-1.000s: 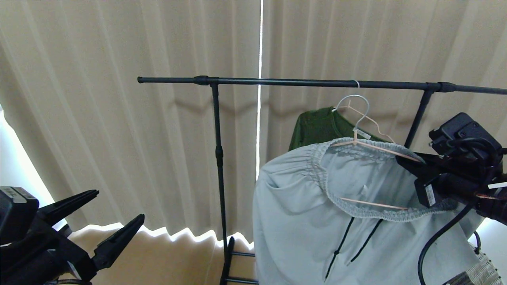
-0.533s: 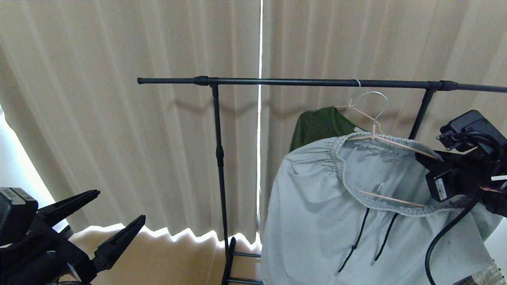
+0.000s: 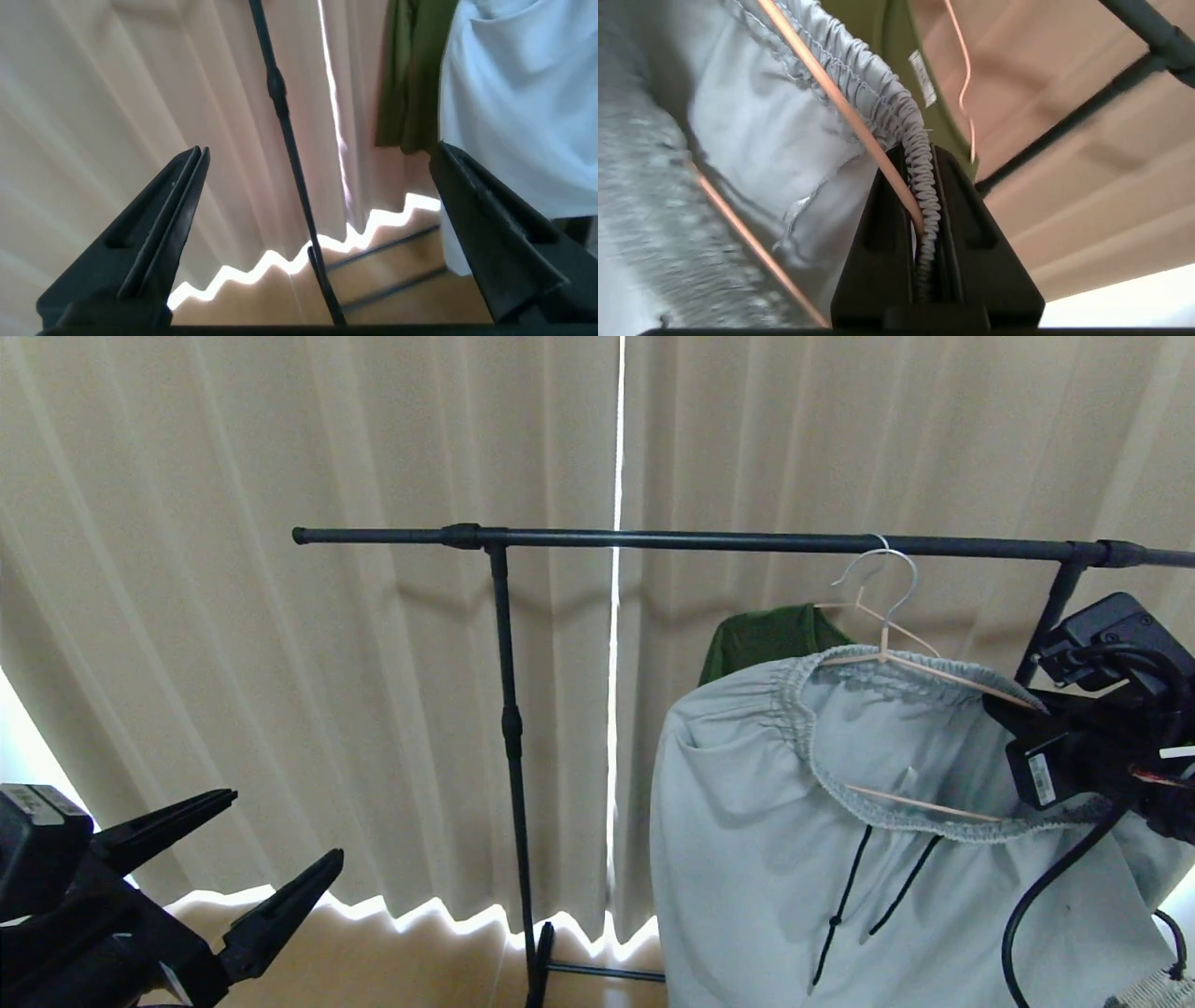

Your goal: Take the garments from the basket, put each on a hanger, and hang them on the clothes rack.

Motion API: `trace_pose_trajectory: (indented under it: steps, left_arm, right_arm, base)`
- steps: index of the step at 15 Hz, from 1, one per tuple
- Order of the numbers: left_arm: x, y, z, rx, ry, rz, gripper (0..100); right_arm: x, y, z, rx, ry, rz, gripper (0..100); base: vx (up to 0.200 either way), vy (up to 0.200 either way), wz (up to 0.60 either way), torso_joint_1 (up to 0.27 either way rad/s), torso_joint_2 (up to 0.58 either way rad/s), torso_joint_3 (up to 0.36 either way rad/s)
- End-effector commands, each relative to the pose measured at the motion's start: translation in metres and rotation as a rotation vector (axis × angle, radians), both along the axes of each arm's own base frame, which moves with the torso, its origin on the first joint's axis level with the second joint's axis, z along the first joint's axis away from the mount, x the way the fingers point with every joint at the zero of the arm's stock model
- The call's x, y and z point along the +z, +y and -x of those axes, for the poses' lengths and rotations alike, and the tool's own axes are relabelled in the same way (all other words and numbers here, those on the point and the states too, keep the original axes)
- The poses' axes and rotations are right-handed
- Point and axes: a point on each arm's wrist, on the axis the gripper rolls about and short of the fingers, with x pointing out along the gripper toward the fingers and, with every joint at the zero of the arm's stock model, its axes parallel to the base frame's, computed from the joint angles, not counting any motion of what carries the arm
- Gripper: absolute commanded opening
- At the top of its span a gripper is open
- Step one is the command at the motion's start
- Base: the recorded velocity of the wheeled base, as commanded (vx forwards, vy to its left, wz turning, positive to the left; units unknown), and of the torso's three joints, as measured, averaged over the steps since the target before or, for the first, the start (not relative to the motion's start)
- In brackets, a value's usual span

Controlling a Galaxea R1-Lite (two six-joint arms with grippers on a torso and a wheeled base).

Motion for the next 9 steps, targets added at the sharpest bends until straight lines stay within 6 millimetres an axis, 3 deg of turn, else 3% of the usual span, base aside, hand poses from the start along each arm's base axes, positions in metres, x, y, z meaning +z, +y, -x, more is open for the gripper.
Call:
trace_pose_trajectory:
  steps: [1,6,9]
  left_arm:
    - [-0.0002,-0.0001,-0.0002,0.0,0.001,-0.001,100]
    - [-0.0025,0.0001,0.0003,0.0,0.011,-0.006,100]
    - [-0.0018,0.0001,0.0005,0.0,0.006,-0.005,100]
  right_arm:
    - [0.0003,-0.0001,0.0009,0.001,-0.002,0.0,0]
    - [0.0,-0.0001,0.001,0.0,-0.002,-0.001,0]
    - [0.0011,0.0003,-0.0009,-0.001,-0.008,-0.009,0]
  base:
    - [0.2,0.0,0.0,0.002,0.0,0.002]
    - [0.2,0.0,0.0,0.0,0.0,-0.002]
    - [0.0,0.0,0.0,0.0,0.0,0.0]
